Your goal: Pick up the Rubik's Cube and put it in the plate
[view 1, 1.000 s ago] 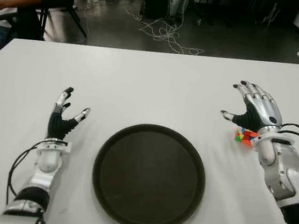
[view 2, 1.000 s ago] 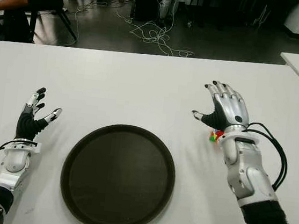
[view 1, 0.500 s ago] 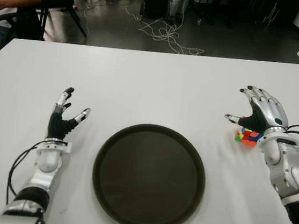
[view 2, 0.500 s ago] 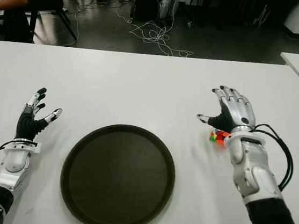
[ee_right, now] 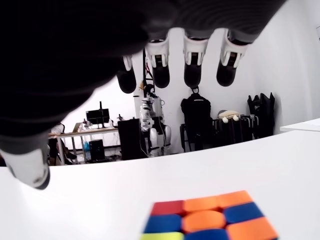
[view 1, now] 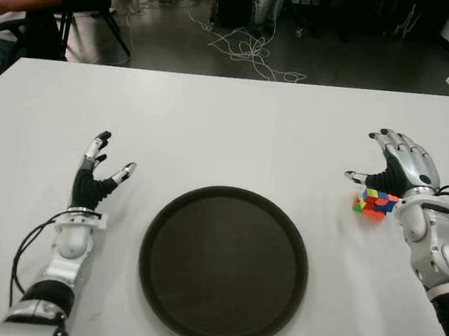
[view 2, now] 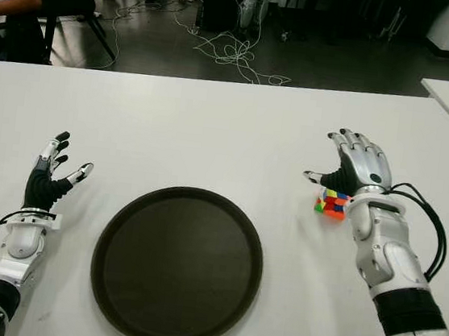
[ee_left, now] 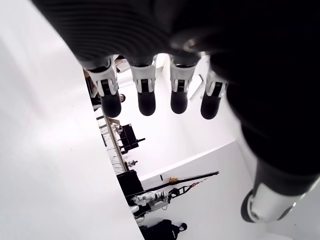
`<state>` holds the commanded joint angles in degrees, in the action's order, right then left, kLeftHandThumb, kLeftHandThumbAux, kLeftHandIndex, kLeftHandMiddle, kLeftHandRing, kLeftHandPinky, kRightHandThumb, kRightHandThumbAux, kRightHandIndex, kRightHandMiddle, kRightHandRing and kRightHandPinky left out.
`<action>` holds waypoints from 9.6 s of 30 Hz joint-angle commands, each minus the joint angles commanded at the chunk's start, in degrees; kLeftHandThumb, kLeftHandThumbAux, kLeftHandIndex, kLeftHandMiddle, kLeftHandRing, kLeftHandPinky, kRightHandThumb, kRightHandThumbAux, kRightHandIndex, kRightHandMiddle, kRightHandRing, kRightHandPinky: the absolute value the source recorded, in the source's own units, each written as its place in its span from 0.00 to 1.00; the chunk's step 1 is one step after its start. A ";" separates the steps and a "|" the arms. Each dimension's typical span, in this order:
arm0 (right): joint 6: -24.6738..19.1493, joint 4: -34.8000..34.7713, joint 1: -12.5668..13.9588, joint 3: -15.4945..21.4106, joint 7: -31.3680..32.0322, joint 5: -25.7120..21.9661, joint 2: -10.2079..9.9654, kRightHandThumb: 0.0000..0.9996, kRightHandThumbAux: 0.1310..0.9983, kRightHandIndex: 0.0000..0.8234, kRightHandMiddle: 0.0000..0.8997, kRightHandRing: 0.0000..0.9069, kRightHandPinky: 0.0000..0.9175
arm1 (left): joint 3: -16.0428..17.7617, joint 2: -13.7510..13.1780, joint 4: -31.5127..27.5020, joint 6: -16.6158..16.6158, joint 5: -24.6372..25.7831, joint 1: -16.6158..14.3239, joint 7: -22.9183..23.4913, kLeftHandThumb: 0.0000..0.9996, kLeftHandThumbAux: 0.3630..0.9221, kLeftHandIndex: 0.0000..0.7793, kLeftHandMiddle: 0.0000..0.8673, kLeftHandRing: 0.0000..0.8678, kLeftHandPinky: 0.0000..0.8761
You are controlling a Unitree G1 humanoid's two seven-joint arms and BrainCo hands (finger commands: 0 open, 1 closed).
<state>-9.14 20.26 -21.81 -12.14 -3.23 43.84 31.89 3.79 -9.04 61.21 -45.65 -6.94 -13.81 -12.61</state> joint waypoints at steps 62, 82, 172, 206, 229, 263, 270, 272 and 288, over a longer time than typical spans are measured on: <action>2.63 8.61 -2.73 -1.98 0.61 -4.14 -1.60 0.15 0.43 0.00 0.00 0.00 0.00 | 0.46 0.32 -1.11 -0.60 0.74 0.64 1.23 0.44 0.60 0.02 0.07 0.03 0.00; 4.91 10.65 -2.24 -3.43 0.42 -4.93 -2.45 0.15 0.44 0.00 0.00 0.00 0.00 | 0.80 0.29 -0.58 -0.51 1.37 0.32 1.97 0.43 0.61 0.02 0.07 0.04 0.00; 1.15 10.81 0.26 -1.61 -0.38 -6.90 -2.52 0.22 0.48 0.00 0.00 0.00 0.11 | 0.33 -0.60 -0.20 -0.07 0.73 -0.02 1.64 0.43 0.59 0.02 0.07 0.03 0.00; 0.63 9.17 1.09 -1.31 0.94 -7.85 -2.90 0.20 0.46 0.00 0.00 0.00 0.09 | 0.23 -0.74 0.02 -0.43 0.54 0.07 0.92 0.44 0.58 0.04 0.08 0.05 0.01; 1.95 12.58 -0.02 -2.26 -0.15 -8.19 -3.68 0.21 0.48 0.00 0.00 0.00 0.13 | 0.38 -0.66 -0.02 -0.16 0.47 0.14 0.36 0.40 0.59 0.02 0.08 0.05 0.00; 3.36 14.55 -0.24 -2.63 -0.43 -8.79 -4.24 0.20 0.50 0.00 0.00 0.00 0.10 | -0.12 -1.10 -0.46 -1.57 -0.36 0.30 -0.13 0.35 0.58 0.04 0.08 0.04 0.00; 3.41 14.94 -0.41 -2.82 -0.93 -8.53 -4.25 0.19 0.49 0.00 0.00 0.00 0.14 | 0.11 -1.36 0.63 -1.21 -0.07 -0.05 0.11 0.37 0.55 0.04 0.07 0.04 0.00; 3.37 14.93 -0.39 -2.80 -1.03 -8.59 -4.24 0.20 0.49 0.00 0.00 0.00 0.14 | 0.17 -1.27 0.55 -0.99 -0.01 -0.05 -0.01 0.37 0.55 0.04 0.08 0.04 0.01; 2.85 14.07 -0.19 -1.69 -1.21 -9.82 -4.72 0.20 0.52 0.00 0.00 0.04 0.16 | -0.04 -1.49 0.53 -1.28 -0.44 -0.08 -0.34 0.35 0.60 0.03 0.08 0.05 0.00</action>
<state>-6.29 34.32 -22.00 -13.83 -4.44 34.01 27.17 3.75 -10.53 61.74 -46.94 -7.38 -13.89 -12.95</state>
